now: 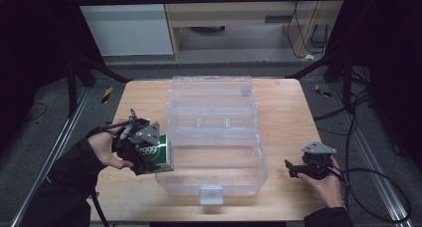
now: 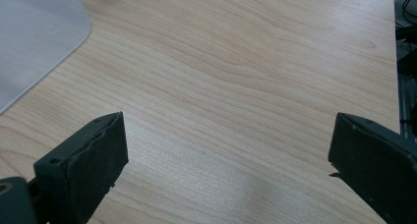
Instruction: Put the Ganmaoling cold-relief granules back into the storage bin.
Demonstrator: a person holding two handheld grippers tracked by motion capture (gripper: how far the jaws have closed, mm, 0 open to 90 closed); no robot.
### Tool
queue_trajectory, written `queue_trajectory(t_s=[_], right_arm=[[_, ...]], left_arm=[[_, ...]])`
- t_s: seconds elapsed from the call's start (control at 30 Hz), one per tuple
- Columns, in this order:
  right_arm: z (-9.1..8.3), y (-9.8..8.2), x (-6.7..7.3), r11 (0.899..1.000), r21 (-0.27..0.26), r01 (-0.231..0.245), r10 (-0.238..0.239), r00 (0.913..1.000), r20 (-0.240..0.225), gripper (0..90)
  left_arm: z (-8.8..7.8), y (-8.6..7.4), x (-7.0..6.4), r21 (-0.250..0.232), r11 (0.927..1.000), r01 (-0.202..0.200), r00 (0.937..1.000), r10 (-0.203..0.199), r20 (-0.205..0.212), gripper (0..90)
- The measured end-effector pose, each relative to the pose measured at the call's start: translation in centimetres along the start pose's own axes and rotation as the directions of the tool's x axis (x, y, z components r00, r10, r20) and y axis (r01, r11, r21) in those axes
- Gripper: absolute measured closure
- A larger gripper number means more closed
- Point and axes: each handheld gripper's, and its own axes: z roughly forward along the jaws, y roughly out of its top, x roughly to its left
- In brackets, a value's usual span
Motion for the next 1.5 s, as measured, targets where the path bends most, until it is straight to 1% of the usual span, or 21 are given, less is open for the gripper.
queue_trajectory(t_s=[0.07,0.1,0.13,0.17,0.2,0.33,0.37,0.43,0.5,0.53,0.57,0.6,0.7,0.73,0.77,0.8,0.83,0.9,0.93,1.23,1.5], right_arm=[[0.0,0.0,0.0,1.0,0.0,0.0,0.0,1.0,0.0,1.9],[0.0,0.0,0.0,1.0,-0.001,0.003,-0.003,1.0,-0.002,1.9],[0.0,0.0,0.0,1.0,-0.001,0.002,-0.002,1.0,-0.002,1.9],[0.0,0.0,0.0,1.0,-0.001,0.002,-0.002,1.0,-0.003,1.9],[0.0,0.0,0.0,1.0,0.001,0.002,-0.002,1.0,-0.002,1.9],[0.0,0.0,0.0,1.0,0.002,0.002,-0.002,1.0,-0.003,2.0],[0.0,0.0,0.0,1.0,0.003,0.004,-0.004,1.0,-0.002,2.0],[0.0,0.0,0.0,1.0,0.003,0.002,-0.002,1.0,-0.004,1.9],[0.1,0.0,0.1,1.0,0.006,0.001,-0.001,1.0,-0.004,2.0],[0.1,0.0,0.1,1.0,0.005,0.004,-0.004,1.0,-0.004,2.0],[0.1,0.0,0.1,1.0,0.005,0.004,-0.004,1.0,-0.004,2.0],[0.1,0.0,0.1,1.0,0.005,0.005,-0.005,1.0,-0.005,1.9],[0.1,0.0,0.1,1.0,0.004,0.004,-0.004,1.0,-0.005,2.0],[0.1,0.0,0.1,1.0,0.005,0.004,-0.004,1.0,-0.005,2.0],[0.1,0.0,0.1,1.0,0.005,0.005,-0.005,1.0,-0.006,2.0],[0.1,-0.1,0.1,1.0,0.007,0.004,-0.004,1.0,-0.006,2.0],[0.1,-0.1,0.1,1.0,0.006,0.003,-0.003,1.0,-0.007,2.0],[0.1,-0.1,0.1,1.0,0.007,0.005,-0.005,1.0,-0.008,2.0],[0.2,-0.1,0.2,1.0,0.009,0.004,-0.004,1.0,-0.008,2.0],[0.2,-0.1,0.2,1.0,0.015,0.012,-0.012,0.9999,-0.01,2.0],[0.3,-0.1,0.3,1.0,0.017,0.014,-0.014,0.9998,-0.012,2.0]], left_arm=[[0.2,0.2,0.0,0.003,1.0,0.0,1.0,0.0,0.004,14.4],[0.3,0.4,0.1,0.009,0.9999,-0.009,0.9999,0.009,0.009,14.4],[0.6,0.7,-0.1,0.014,0.9998,0.015,0.9992,-0.016,0.037,14.4],[0.6,0.7,-0.1,0.014,0.9998,0.015,0.9992,-0.016,0.037,14.4],[0.9,1.0,0.2,-0.002,0.9999,-0.013,0.9997,0.013,0.019,14.4],[1.4,1.5,0.3,-0.013,0.9998,-0.014,0.9995,0.014,0.03,14.4],[1.9,1.8,0.4,-0.014,0.9997,-0.018,0.9993,0.018,0.033,14.4],[2.1,1.9,0.4,-0.012,0.9997,-0.021,0.9992,0.021,0.035,14.4],[2.7,2.1,0.5,-0.018,0.9996,-0.021,0.9989,0.022,0.04,14.4],[3.1,2.3,0.5,-0.017,0.9997,-0.015,0.9986,0.016,0.05,14.4],[3.1,2.3,0.5,-0.017,0.9997,-0.015,0.9986,0.016,0.05,14.4],[3.3,2.4,0.5,-0.014,0.9996,-0.024,0.9984,0.025,0.05,14.4],[3.9,2.6,0.5,-0.011,0.9997,-0.02,0.9979,0.021,0.061,14.4],[4.3,2.6,0.4,-0.011,0.9996,-0.026,0.9975,0.027,0.065,14.4],[4.5,2.6,0.4,-0.01,0.9997,-0.021,0.9974,0.021,0.069,14.4],[4.6,2.6,0.4,-0.008,0.9997,-0.025,0.9973,0.025,0.07,14.4],[4.8,2.6,0.4,-0.005,0.9999,-0.016,0.997,0.016,0.075,14.4],[5.0,2.6,0.4,-0.004,0.9997,-0.023,0.9969,0.023,0.075,14.4],[5.4,2.4,0.4,0.0,0.9999,-0.013,0.9966,0.013,0.082,14.4],[6.9,2.1,0.2,0.014,0.9999,-0.007,0.9956,0.006,0.094,14.4],[8.1,1.7,0.1,0.013,0.9999,0.003,0.9943,-0.005,0.107,14.3]])
